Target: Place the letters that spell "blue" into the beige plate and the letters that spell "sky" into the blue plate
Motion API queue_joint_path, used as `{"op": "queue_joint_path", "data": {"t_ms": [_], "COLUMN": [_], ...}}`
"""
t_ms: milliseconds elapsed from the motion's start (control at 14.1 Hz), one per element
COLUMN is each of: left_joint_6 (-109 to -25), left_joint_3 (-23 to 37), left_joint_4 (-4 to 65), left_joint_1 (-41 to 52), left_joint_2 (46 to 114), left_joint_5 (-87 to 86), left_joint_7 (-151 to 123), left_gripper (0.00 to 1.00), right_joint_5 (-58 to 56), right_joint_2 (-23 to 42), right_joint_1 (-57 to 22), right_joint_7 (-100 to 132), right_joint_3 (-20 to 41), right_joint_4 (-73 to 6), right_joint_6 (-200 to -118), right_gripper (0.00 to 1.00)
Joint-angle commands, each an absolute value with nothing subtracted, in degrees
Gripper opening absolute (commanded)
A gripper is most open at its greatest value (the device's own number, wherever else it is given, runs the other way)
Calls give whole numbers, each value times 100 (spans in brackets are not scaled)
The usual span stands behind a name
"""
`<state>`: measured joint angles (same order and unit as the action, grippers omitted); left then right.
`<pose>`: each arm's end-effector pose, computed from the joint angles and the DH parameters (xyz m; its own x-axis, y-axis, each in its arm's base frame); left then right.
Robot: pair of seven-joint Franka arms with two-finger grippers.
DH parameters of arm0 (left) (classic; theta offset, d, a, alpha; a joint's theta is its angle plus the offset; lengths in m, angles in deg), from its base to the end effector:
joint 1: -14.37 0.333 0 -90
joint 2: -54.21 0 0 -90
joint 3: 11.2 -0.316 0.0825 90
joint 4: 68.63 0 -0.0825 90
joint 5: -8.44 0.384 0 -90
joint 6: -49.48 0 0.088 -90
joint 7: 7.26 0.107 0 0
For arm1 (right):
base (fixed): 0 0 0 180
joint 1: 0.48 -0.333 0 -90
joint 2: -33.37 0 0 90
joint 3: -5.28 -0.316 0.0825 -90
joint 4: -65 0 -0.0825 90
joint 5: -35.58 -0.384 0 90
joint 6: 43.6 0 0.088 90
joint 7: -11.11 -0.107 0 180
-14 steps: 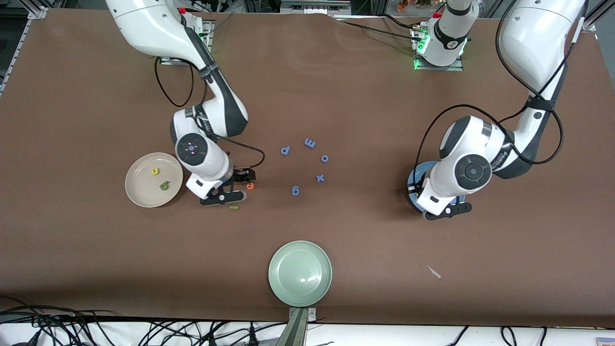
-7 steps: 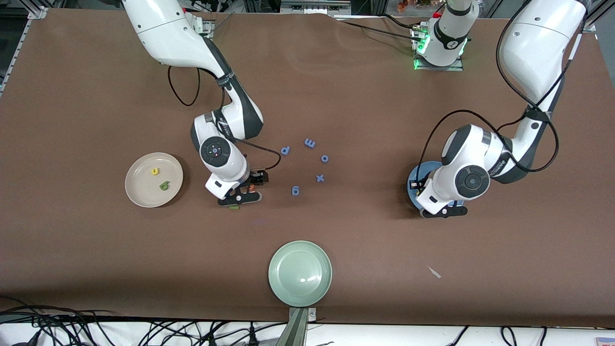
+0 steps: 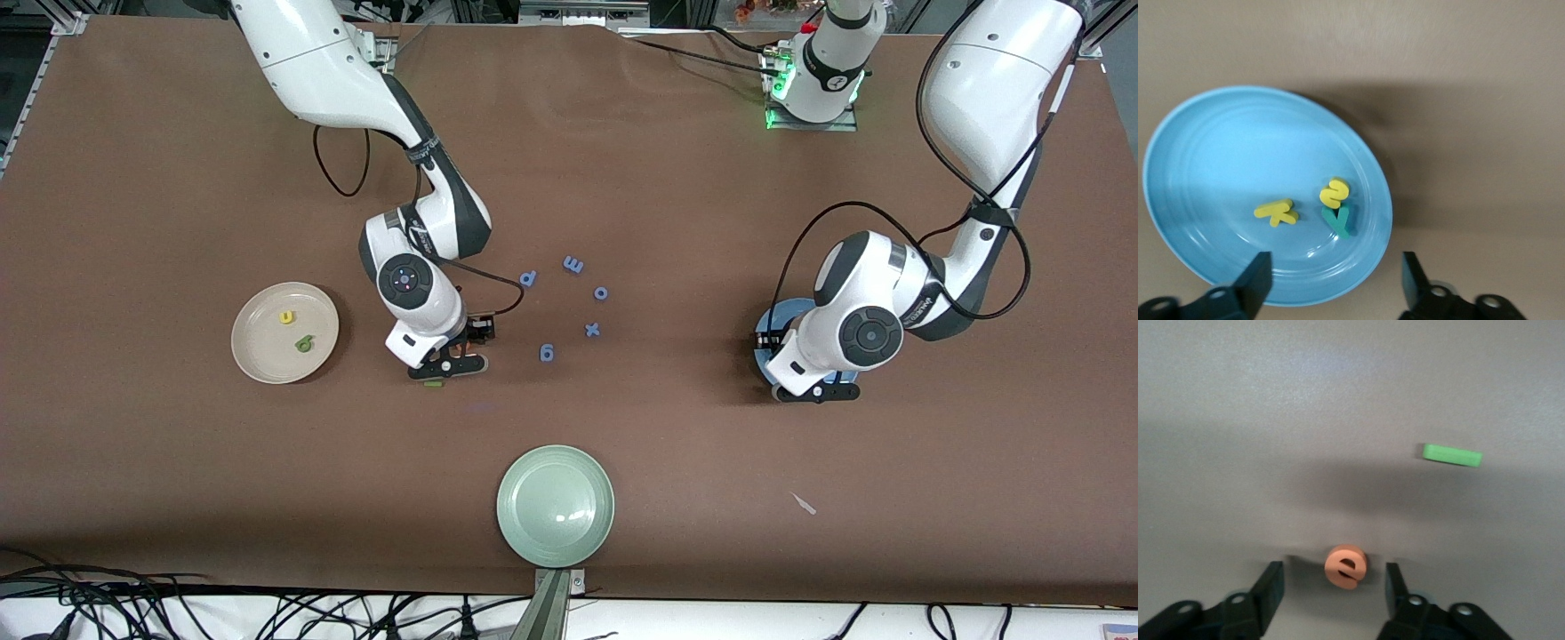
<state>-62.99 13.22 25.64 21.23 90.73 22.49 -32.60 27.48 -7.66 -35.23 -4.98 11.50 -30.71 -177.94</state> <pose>0.6361 -0.1541 0.2491 0.9667 0.0598 -0.2487 0.0467 -0.9972 -0.0581 0.5901 0.3317 0.1858 0.9891 0.1413 -0.0425 0.1408 -0.9899 -0.0150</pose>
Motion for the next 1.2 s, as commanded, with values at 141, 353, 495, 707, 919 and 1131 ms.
{"op": "queue_joint_path", "data": {"t_ms": [141, 353, 495, 707, 919, 1131], "left_joint_6": [-5855, -5391, -4707, -4211, -4184, -4552], "left_joint_3": [1446, 1482, 1438, 984, -509, -583], "left_joint_4": [2445, 2183, 1630, 1565, 1803, 2180], "left_joint_1": [2219, 2228, 2228, 2159, 1352, 1288], "left_joint_2": [7998, 7434, 7302, 6558, 6002, 5608], "left_joint_5": [2365, 2286, 2119, 1636, 811, 800], "left_joint_7": [-3021, -2195, -2088, -1178, -402, -427], "left_gripper": [100, 100, 100, 100, 100, 100], "right_joint_5": [2652, 2652, 2652, 2652, 2652, 2652], "right_joint_2": [-829, -829, -829, -829, -838, -838], "right_joint_1": [-3625, -3590, -3573, -3564, -3564, -3555], "right_joint_7": [-629, -550, -524, -524, -541, -541], "right_joint_3": [1179, 1187, 1196, 1187, 1187, 1187], "right_joint_4": [-3062, -3053, -3053, -3053, -3053, -3036], "right_joint_6": [-17755, -17755, -17755, -17772, -17790, -17816], "right_gripper": [59, 58, 58, 58, 48, 41]}}
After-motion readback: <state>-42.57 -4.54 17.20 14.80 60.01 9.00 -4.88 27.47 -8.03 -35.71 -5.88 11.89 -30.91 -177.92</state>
